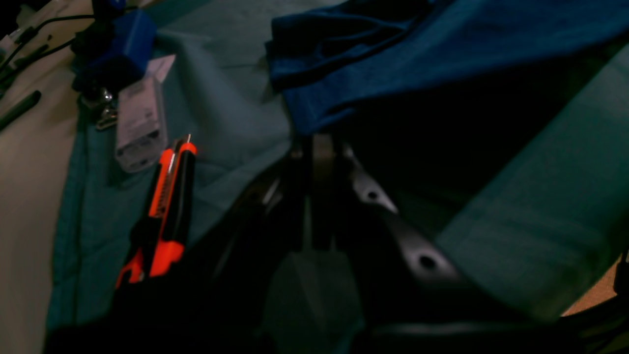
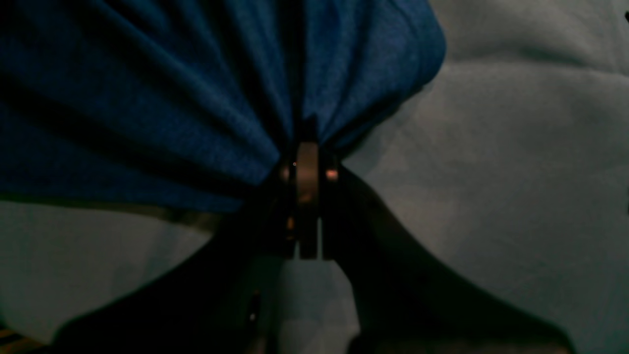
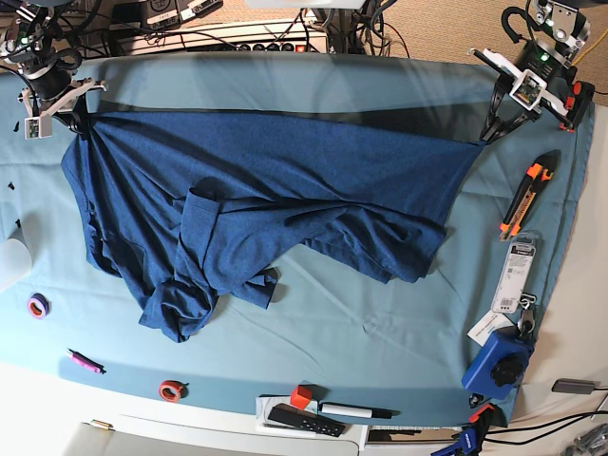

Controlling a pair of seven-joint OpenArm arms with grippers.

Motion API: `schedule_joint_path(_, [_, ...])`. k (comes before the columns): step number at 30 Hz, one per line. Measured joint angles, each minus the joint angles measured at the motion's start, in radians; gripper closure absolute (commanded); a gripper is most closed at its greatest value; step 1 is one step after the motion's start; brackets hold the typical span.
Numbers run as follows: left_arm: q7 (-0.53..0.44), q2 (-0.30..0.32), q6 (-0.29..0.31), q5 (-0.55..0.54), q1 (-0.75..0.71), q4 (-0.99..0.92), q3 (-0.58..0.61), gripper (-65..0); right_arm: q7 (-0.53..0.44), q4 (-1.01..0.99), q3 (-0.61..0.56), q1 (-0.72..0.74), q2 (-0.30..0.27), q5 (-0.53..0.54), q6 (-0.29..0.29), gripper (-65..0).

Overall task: Layout the t-shirt on the table in an organized manner, then fold the t-shirt properly
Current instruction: 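Open the left gripper and release the shirt edge, then move the left gripper over the shirt to the bunched sleeve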

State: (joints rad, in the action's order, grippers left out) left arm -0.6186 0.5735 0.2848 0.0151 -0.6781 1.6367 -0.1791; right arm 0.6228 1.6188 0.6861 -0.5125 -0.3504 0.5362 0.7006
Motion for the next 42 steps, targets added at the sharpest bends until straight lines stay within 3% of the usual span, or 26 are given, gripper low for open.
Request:
schedule_joint_path(3, [0.0, 0.0, 0.0, 0.0, 0.0, 0.0, 0.0, 0.0, 0.0, 0.0, 0.0, 0.0, 0.0, 0.0, 0.0, 0.0])
schedule_joint_path(7, [0.0, 0.0, 0.0, -0.001, 0.0, 0.0, 0.0, -25.0, 0.0, 0.0, 0.0, 0.0, 0.0, 0.0, 0.0, 0.0])
schedule_joint_path(9, [0.0, 0.0, 0.0, -0.001, 0.0, 0.0, 0.0, -32.7, 0.0, 0.0, 0.0, 0.0, 0.0, 0.0, 0.0, 0.0])
schedule_joint_path(10, [0.0, 0.0, 0.0, 0.0, 0.0, 0.0, 0.0, -33.5, 0.0, 0.0, 0.0, 0.0, 0.0, 0.0, 0.0, 0.0])
schedule_joint_path(14, [0.0, 0.0, -0.001, 0.0, 0.003, 0.0, 0.0, -33.5, 0.0, 0.0, 0.0, 0.0, 0.0, 0.0, 0.0, 0.0])
schedule_joint_path(19, [0.0, 0.0, -0.044, -0.022, 0.04, 0.0, 0.0, -33.5, 0.002, 0.0, 0.0, 0.0, 0.0, 0.0, 0.0, 0.0])
schedule_joint_path(21, [0.013, 0.0, -0.005, -0.051, 0.078, 0.0, 0.0, -33.5, 0.002, 0.0, 0.0, 0.0, 0.0, 0.0, 0.0, 0.0])
schedule_joint_path(24, [0.164, -0.007, 0.143, -0.088, 0.161, 0.005, -0.001, -33.4, 0.002, 0.0, 0.0, 0.0, -0.001, 0.0, 0.0, 0.0])
schedule_joint_path(27, [0.336, -0.017, 0.236, -0.179, 0.271, 0.005, 0.004, -33.0, 0.002, 0.0, 0.0, 0.0, -0.001, 0.0, 0.0, 0.0])
schedule_joint_path(31, [0.497, -0.011, 0.238, -0.272, 0.401, 0.006, 0.035, -33.0, 0.002, 0.0, 0.0, 0.0, 0.0, 0.0, 0.0, 0.0])
schedule_joint_path(38, [0.521, -0.02, 0.292, -0.257, 0.555, 0.006, 0.266, -33.0, 0.002, 0.0, 0.0, 0.0, 0.0, 0.0, 0.0, 0.0])
schedule_joint_path(42, [0.581, -0.095, 0.278, -0.2, 0.632, 0.004, 0.449, -33.0, 0.002, 0.0, 0.0, 0.0, 0.0, 0.0, 0.0, 0.0])
